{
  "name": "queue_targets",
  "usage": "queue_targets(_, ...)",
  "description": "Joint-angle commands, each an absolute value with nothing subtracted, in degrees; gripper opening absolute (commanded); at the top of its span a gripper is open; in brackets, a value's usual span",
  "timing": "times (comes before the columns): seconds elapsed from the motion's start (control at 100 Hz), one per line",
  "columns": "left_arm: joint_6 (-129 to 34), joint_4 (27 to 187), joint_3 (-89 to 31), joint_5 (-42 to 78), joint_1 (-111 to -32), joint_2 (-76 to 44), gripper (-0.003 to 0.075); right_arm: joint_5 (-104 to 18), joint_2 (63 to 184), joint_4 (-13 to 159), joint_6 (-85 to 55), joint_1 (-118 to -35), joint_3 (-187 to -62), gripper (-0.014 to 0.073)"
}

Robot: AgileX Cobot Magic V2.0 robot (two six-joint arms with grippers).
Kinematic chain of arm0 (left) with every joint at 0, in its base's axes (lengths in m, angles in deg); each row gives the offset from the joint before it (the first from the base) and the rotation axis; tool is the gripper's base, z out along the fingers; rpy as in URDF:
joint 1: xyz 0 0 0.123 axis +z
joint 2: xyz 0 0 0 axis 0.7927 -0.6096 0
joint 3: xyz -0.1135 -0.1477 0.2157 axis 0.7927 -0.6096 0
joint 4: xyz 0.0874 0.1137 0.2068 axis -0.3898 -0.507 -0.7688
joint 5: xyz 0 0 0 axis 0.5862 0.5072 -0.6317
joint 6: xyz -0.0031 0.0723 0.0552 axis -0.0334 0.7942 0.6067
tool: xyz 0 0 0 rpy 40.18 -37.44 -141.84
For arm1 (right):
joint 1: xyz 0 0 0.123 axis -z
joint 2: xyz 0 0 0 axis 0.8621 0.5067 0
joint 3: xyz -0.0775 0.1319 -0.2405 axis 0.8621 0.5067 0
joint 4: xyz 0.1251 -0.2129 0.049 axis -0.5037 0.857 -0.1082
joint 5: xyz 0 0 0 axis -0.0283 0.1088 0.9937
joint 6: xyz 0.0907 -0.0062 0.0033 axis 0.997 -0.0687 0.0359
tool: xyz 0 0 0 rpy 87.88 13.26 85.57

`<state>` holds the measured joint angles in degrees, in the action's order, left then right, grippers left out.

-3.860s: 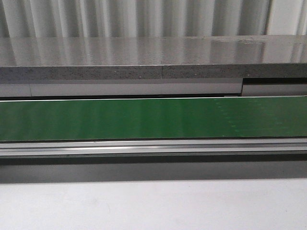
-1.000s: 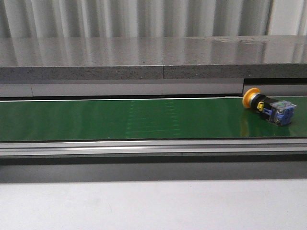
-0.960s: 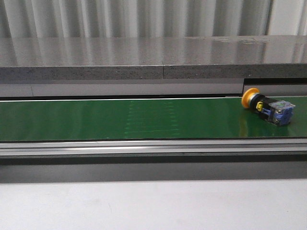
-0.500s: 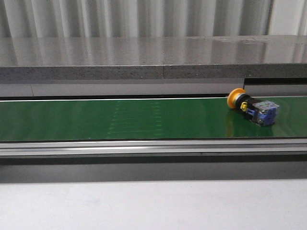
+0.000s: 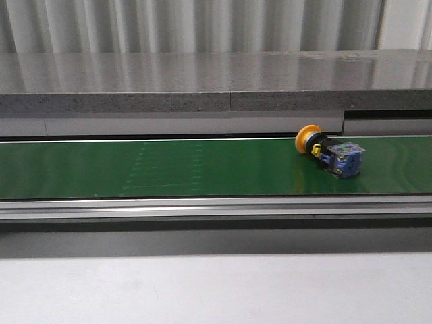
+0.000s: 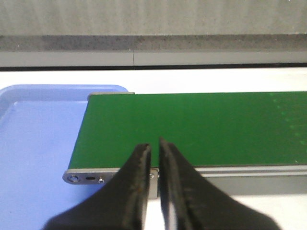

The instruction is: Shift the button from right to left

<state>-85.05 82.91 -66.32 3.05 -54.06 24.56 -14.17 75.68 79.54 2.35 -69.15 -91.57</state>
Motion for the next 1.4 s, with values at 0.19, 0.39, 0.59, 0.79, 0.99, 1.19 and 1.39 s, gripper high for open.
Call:
queue_targets(0.19,-85.3,83.9,-63.7,7.0,-54.0,18.7,0.0596,-18.1,76.3,79.1,1.9,-69.2,-93.1,-0.0066)
queue_targets(0.39,-84.8,86.1,-63.4,8.4,-54.0,17.2,0.0564,-18.1,76.3,79.1,1.9,-69.2,-93.1,-0.0066)
queue_targets(0.59,-84.2,85.8,-56.1,-1.1,-54.0,9.8,0.0564,-18.1,76.3,79.1,1.9,-69.2,-93.1,-0.0066)
queue_targets(0.79,-83.2,86.7,-48.3,-5.9,-54.2,1.7,0.0564,-18.1,76.3,79.1,1.9,-69.2,-93.1,-0.0066)
queue_targets(0.99,-83.2,87.1,-41.6,-7.2,-58.8,-5.7,0.0564,-18.1,76.3,79.1,1.9,-69.2,-93.1,-0.0066)
queue_targets(1.19,-86.4,87.1,-35.9,-7.2,-64.9,-14.4,0.0565,-18.1,76.3,79.1,1.9,-69.2,-93.1,-0.0066)
queue_targets(1.39,-92.8,86.6,-29.5,-7.5,-71.7,-23.4,0.0564,-18.1,76.3,79.1,1.9,-69.2,-93.1,-0.0066)
